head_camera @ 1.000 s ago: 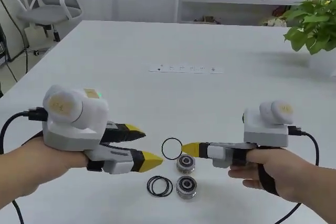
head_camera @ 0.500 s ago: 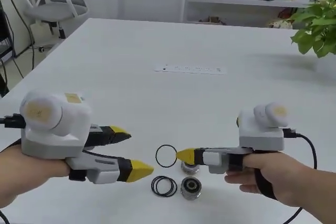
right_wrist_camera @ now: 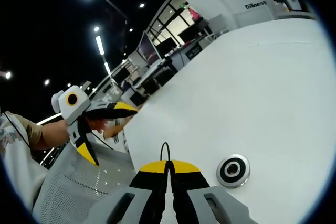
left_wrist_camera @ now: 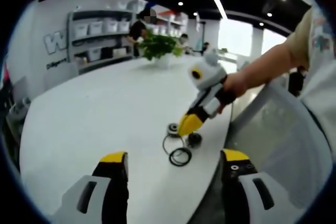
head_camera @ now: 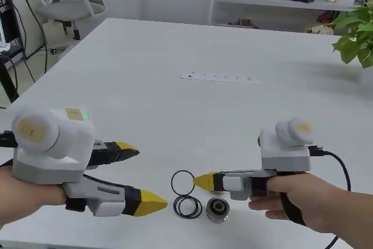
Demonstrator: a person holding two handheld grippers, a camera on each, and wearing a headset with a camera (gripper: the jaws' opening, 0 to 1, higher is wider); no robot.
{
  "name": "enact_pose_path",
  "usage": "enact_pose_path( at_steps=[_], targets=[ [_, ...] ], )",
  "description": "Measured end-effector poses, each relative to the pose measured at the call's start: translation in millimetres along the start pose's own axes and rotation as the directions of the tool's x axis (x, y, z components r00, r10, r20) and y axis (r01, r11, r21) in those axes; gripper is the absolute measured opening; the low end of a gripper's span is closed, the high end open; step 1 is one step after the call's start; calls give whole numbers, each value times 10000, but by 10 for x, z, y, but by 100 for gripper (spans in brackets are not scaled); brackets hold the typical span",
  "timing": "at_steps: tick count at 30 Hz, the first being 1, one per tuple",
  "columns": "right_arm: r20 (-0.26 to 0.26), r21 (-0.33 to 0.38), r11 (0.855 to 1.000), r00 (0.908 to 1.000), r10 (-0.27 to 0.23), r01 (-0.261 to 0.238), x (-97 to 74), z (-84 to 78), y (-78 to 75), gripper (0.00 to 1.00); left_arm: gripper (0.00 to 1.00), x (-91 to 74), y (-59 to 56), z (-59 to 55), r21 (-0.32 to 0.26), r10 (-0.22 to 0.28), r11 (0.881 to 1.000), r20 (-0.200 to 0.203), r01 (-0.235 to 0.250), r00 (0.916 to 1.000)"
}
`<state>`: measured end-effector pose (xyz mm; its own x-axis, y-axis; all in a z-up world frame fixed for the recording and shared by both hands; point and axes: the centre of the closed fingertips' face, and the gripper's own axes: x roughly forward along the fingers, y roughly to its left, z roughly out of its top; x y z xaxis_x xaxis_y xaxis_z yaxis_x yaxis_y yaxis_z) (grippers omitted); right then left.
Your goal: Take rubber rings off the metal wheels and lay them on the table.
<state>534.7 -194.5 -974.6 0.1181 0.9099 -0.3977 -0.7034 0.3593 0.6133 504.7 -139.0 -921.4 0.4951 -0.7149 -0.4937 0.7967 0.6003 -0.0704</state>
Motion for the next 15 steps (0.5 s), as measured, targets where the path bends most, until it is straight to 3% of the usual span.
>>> enact_pose_path(
  at_steps=[15],
  targets=[
    [-1109, -244, 9993, 9934, -296, 270, 135, -211, -85, 0, 75, -99, 43, -59, -236, 219, 9995, 9, -218, 9998]
  ],
)
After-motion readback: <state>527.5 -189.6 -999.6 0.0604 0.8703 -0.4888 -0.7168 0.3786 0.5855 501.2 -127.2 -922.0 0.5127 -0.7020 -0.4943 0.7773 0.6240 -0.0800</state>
